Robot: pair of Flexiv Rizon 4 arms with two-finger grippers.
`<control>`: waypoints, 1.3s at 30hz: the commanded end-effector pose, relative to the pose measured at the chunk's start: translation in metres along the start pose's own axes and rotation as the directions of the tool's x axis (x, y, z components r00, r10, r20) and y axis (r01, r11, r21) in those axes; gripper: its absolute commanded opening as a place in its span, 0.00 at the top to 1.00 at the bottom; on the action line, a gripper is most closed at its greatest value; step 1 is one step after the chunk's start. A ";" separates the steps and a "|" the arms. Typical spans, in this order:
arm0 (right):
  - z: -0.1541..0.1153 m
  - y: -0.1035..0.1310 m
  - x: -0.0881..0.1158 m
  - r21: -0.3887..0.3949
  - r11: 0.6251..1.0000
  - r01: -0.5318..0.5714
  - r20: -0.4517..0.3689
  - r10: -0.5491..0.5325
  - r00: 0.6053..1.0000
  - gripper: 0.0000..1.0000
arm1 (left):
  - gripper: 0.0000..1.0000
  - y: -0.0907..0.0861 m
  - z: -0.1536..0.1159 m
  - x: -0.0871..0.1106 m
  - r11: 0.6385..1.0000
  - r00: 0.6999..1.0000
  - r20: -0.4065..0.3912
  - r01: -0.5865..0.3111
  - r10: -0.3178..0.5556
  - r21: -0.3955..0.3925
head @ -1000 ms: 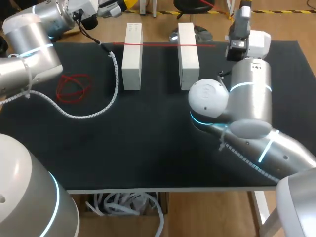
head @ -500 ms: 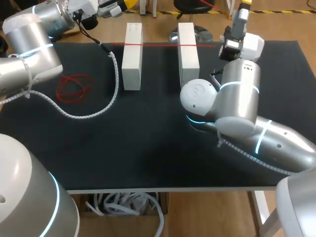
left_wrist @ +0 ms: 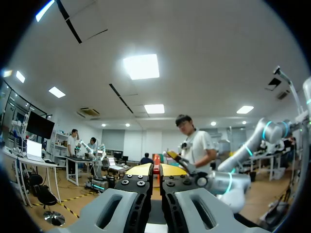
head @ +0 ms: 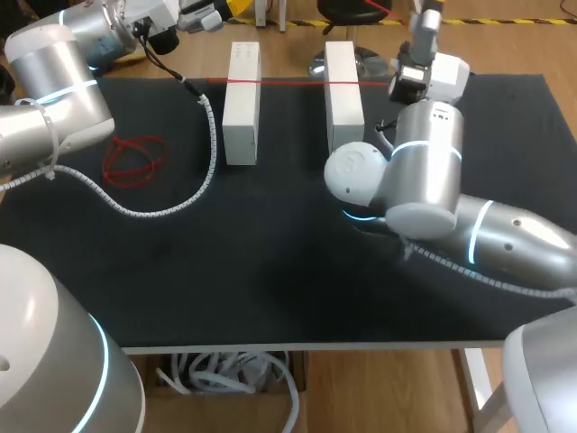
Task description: Grab the tape and strap the tape.
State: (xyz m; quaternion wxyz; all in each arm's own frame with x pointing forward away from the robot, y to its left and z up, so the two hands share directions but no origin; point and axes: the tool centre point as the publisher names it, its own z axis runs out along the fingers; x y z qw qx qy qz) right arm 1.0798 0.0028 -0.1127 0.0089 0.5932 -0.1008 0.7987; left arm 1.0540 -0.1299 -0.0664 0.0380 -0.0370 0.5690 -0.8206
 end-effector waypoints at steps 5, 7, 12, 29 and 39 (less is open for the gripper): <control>-0.002 0.011 -0.004 0.119 0.992 0.039 0.066 -0.047 0.997 0.00 | 1.00 0.000 0.000 0.000 1.000 1.000 0.002 -0.001 0.001 0.001; -0.006 0.011 -0.007 0.122 0.993 0.011 0.072 -0.020 0.997 0.00 | 1.00 0.000 0.000 0.000 1.000 1.000 0.002 -0.001 0.001 0.001; -0.010 0.011 -0.007 0.105 0.993 -0.046 0.060 0.040 0.997 0.00 | 1.00 0.000 0.000 0.000 1.000 1.000 0.002 -0.001 0.001 0.001; 0.004 0.026 -0.017 0.055 0.998 -0.016 0.125 0.009 0.992 0.00 | 1.00 0.000 0.000 0.000 1.000 1.000 0.002 -0.001 0.001 0.001; 0.007 0.015 -0.015 0.220 0.974 0.055 0.118 -0.083 0.990 0.00 | 1.00 0.000 0.000 0.000 1.000 1.000 0.002 -0.001 0.001 0.001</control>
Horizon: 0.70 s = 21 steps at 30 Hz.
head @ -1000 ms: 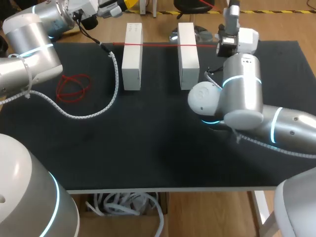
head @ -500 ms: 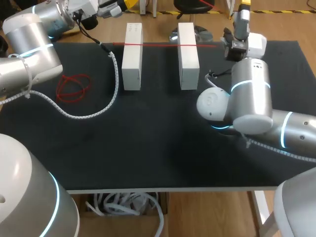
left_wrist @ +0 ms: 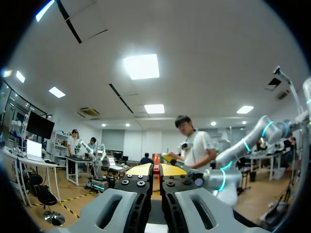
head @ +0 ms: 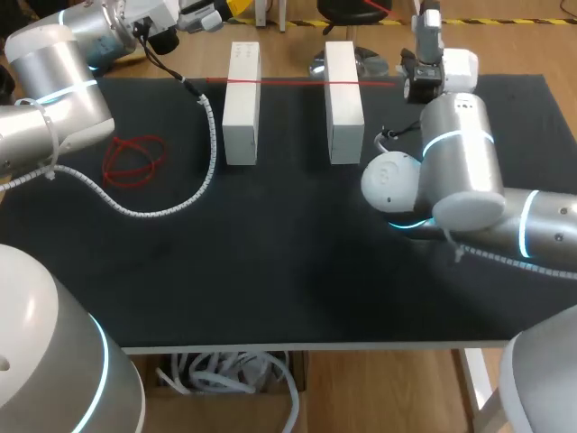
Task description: Grab the tape and strap the tape.
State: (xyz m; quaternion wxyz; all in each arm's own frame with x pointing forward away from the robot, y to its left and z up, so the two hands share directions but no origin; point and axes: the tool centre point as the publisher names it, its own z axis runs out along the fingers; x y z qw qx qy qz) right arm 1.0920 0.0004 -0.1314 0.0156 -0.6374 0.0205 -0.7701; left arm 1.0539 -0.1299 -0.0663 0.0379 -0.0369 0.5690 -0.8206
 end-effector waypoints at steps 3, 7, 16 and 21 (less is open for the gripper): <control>-0.004 0.011 0.004 0.055 0.998 -0.004 0.016 0.003 1.000 0.00 | 1.00 0.000 0.000 0.000 1.000 1.000 0.002 -0.001 0.001 0.001; -0.008 0.013 0.003 0.061 0.998 0.004 0.012 -0.004 1.000 0.00 | 1.00 0.000 0.000 0.000 1.000 1.000 0.002 -0.001 0.001 0.001; -0.011 0.017 0.006 0.060 0.997 0.040 -0.009 -0.039 0.999 0.55 | 1.00 0.000 0.000 0.000 1.000 1.000 0.002 -0.001 0.001 0.001; -0.012 0.018 0.007 0.054 0.997 0.052 -0.016 -0.051 0.999 0.59 | 1.00 0.000 0.000 0.000 1.000 1.000 0.002 -0.001 0.001 0.001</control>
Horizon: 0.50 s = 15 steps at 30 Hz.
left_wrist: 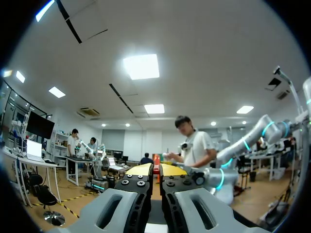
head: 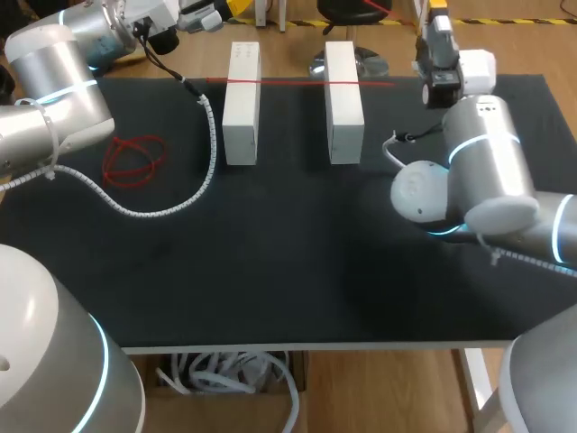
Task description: Grab the tape and strap the tape.
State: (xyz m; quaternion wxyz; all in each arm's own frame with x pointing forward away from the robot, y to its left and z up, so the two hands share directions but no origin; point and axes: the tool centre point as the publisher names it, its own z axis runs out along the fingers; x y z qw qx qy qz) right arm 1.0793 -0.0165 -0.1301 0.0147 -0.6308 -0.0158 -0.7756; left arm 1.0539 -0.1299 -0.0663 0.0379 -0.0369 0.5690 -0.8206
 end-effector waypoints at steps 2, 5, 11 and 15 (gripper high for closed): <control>0.000 0.002 0.004 -0.007 1.000 0.005 -0.003 -0.005 1.000 0.61 | 1.00 0.000 0.000 0.000 1.000 1.000 0.002 -0.001 0.001 0.001; 0.000 0.002 0.005 -0.012 1.000 0.012 -0.013 -0.013 1.000 0.54 | 1.00 0.000 0.000 0.000 1.000 1.000 0.002 -0.001 0.001 0.001; 0.001 0.002 0.006 -0.016 1.000 0.026 -0.020 -0.026 0.999 0.55 | 1.00 0.000 0.000 0.000 1.000 1.000 0.002 -0.001 0.001 0.001; 0.002 0.001 0.006 -0.020 0.999 0.026 -0.022 -0.026 0.999 0.54 | 1.00 0.000 0.000 0.000 1.000 1.000 0.002 -0.001 0.001 0.001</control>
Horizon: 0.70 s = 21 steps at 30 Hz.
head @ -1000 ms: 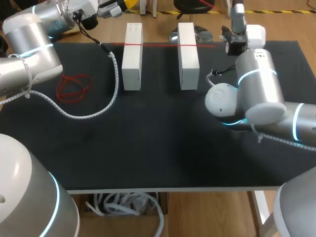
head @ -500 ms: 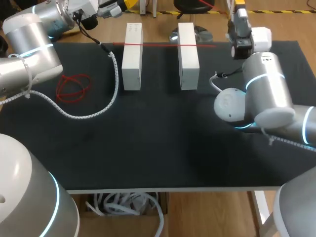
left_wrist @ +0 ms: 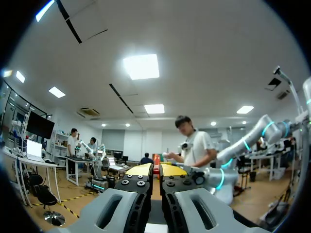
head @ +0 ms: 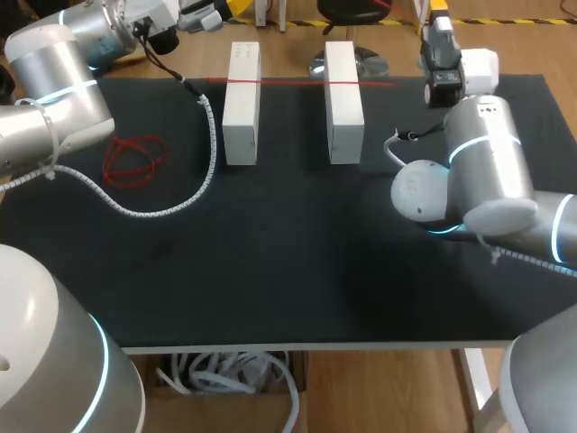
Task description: Grab the tape and strap the tape.
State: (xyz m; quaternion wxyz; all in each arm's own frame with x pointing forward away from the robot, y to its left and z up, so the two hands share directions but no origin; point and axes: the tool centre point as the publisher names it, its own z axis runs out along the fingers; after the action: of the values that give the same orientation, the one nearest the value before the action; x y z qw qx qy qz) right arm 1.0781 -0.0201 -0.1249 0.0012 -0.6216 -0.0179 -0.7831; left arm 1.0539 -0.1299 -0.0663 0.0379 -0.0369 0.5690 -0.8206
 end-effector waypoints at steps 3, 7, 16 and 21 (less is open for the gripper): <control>0.002 -0.004 0.000 -0.009 1.000 0.001 -0.003 -0.001 1.000 0.53 | 1.00 0.000 0.000 0.000 1.000 1.000 0.002 -0.001 0.001 0.001; 0.003 -0.006 0.002 -0.016 1.000 -0.005 -0.012 0.005 1.000 0.83 | 1.00 0.000 0.000 0.000 1.000 1.000 0.002 -0.001 0.001 0.001; 0.003 -0.010 0.002 -0.017 1.000 -0.013 -0.020 0.012 1.000 1.00 | 1.00 0.000 0.000 0.000 1.000 1.000 0.002 -0.001 0.001 0.001; 0.003 -0.011 0.002 -0.016 1.000 -0.012 -0.026 0.012 1.000 1.00 | 1.00 0.000 0.000 0.000 1.000 1.000 0.002 -0.001 0.001 0.001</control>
State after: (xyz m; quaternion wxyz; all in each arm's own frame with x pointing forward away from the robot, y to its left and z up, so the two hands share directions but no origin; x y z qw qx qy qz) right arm 1.0788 -0.0118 -0.1220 0.0039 -0.6115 -0.0103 -0.7912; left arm 1.0539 -0.1299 -0.0663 0.0380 -0.0370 0.5690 -0.8206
